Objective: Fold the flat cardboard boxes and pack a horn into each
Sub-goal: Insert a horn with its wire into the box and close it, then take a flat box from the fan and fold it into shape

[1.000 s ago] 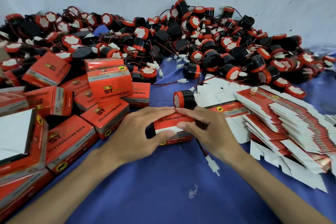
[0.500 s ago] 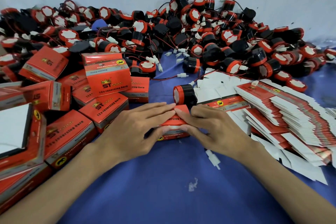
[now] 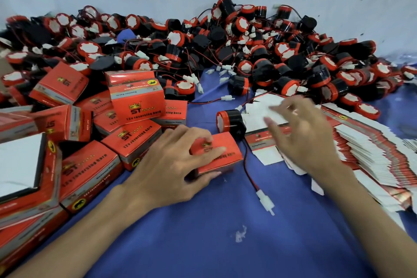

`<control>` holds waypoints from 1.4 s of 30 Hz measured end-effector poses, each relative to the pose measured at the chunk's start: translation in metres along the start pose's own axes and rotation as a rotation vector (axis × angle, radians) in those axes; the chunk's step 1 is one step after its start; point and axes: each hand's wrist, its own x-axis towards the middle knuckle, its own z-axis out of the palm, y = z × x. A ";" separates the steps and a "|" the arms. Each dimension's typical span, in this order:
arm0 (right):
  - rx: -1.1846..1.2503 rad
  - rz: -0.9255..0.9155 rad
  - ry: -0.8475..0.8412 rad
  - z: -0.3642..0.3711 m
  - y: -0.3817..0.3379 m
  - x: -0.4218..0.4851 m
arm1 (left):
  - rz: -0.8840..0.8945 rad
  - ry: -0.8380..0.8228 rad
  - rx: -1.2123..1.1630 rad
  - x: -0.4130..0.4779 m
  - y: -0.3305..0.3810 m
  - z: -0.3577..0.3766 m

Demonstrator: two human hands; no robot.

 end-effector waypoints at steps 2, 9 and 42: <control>-0.240 0.334 -0.217 -0.003 0.025 0.000 | -0.020 0.236 0.176 0.003 -0.002 -0.009; -0.532 0.547 -0.609 -0.001 0.036 -0.007 | -0.487 0.323 0.452 -0.001 -0.023 -0.021; 1.226 1.293 -0.158 0.005 -0.075 -0.010 | -0.955 -0.151 -1.808 0.003 0.012 -0.016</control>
